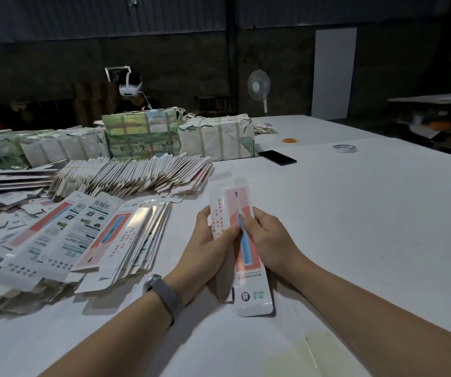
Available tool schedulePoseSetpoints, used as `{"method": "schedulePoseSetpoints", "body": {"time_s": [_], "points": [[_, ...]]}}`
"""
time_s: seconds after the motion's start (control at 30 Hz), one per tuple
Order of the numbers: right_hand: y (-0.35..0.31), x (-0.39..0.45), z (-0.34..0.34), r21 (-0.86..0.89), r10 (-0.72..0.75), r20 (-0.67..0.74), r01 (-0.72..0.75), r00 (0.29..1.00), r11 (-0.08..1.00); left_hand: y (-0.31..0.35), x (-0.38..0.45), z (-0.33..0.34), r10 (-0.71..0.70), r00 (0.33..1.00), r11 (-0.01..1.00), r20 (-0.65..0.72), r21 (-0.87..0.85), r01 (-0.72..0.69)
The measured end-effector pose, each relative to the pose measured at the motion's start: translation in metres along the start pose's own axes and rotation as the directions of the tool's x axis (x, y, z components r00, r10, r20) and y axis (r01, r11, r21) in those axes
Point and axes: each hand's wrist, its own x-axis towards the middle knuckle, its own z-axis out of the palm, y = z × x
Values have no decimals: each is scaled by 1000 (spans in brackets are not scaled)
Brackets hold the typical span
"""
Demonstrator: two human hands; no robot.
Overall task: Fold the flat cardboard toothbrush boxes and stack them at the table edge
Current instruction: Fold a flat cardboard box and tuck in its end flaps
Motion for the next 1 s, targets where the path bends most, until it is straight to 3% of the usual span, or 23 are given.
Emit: {"method": "schedulePoseSetpoints", "body": {"time_s": [0.17,0.57,0.8,1.0], "points": [[3,0,5,-92,-18,-41,15,999,996,-4,5,4,15,1000,999,-22,47,-14],[0,-2,8,55,-19,35,17,999,998,-8,6,7,7,1000,1000,24,29,-8],[-3,-1,2,127,-60,-116,74,991,989,-10,1,6,73,989,992,128,92,-85],[-5,-2,1,214,-19,-110,42,994,976,-7,3,5,29,992,985,121,163,-49]]}}
